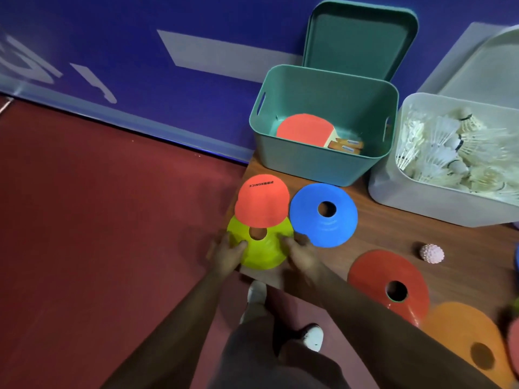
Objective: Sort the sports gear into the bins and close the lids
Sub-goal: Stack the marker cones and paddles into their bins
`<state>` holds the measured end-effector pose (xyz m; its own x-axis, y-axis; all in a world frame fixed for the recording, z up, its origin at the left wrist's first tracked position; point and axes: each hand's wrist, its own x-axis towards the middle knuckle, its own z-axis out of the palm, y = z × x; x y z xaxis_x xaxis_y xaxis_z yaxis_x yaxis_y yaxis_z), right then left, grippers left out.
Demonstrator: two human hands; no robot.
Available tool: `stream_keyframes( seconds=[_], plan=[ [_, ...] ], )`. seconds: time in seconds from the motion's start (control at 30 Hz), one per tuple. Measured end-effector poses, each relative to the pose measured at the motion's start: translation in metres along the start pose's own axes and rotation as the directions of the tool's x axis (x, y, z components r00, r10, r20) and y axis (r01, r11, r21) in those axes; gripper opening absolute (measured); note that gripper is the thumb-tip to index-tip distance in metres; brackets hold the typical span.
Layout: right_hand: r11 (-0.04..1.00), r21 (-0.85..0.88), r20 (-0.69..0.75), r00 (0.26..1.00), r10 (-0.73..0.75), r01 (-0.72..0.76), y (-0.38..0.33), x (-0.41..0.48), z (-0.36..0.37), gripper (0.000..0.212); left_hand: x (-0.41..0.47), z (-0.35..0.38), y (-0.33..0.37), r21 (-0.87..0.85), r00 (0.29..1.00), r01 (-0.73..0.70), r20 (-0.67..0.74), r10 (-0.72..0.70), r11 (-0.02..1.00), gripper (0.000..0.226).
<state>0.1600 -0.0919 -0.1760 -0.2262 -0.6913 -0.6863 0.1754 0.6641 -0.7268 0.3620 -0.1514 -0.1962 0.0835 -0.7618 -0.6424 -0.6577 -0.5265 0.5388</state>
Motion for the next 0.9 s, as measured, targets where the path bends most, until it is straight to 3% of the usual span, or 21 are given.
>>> stream_keyframes(
  seconds=[0.1, 0.17, 0.23, 0.33, 0.4, 0.47, 0.6, 0.7, 0.9],
  plan=[
    [0.982, 0.134, 0.047, 0.991, 0.128, -0.133, -0.006, -0.005, 0.003, 0.017, -0.015, -0.005, 0.016, 0.088, 1.000, -0.006, 0.002, 0.006, 0.996, 0.080],
    [0.979, 0.107, 0.049, 0.984, 0.171, -0.176, -0.002, -0.002, 0.002, 0.013, -0.017, -0.007, 0.019, 0.094, 1.000, -0.011, 0.010, 0.010, 0.995, 0.080],
    [0.984, 0.052, 0.074, 0.983, 0.167, -0.171, 0.004, -0.003, -0.002, 0.010, -0.020, -0.008, 0.018, 0.065, 0.999, -0.025, 0.034, 0.023, 0.998, 0.063],
    [0.969, 0.049, 0.090, 0.967, 0.237, -0.242, 0.010, -0.013, -0.014, 0.012, -0.036, -0.008, 0.020, -0.056, 0.997, -0.076, 0.003, 0.077, 0.996, 0.016],
    [0.950, 0.119, 0.077, 0.956, 0.282, -0.290, 0.008, -0.021, -0.025, 0.017, -0.045, -0.006, 0.020, -0.161, 0.997, -0.071, 0.017, 0.074, 0.984, 0.016],
    [0.936, 0.161, 0.083, 0.950, 0.302, -0.312, 0.005, -0.029, -0.038, 0.020, -0.053, -0.002, 0.023, -0.282, 0.997, 0.034, 0.074, -0.013, 0.959, 0.014],
    [0.976, 0.070, 0.082, 0.976, 0.201, -0.207, -0.005, -0.047, -0.064, 0.017, -0.054, 0.011, 0.013, -0.394, 0.972, 0.211, 0.185, -0.147, 0.895, 0.020],
    [0.994, -0.095, 0.100, 0.993, 0.070, -0.061, -0.014, -0.060, -0.089, 0.012, -0.072, 0.021, 0.026, -0.441, 0.965, 0.219, 0.227, -0.128, 0.870, 0.011],
    [0.993, -0.107, -0.086, 0.994, -0.065, 0.055, -0.035, -0.054, -0.138, 0.017, -0.087, 0.040, 0.075, -0.513, 0.969, 0.091, 0.243, 0.043, 0.853, 0.008]
  ],
)
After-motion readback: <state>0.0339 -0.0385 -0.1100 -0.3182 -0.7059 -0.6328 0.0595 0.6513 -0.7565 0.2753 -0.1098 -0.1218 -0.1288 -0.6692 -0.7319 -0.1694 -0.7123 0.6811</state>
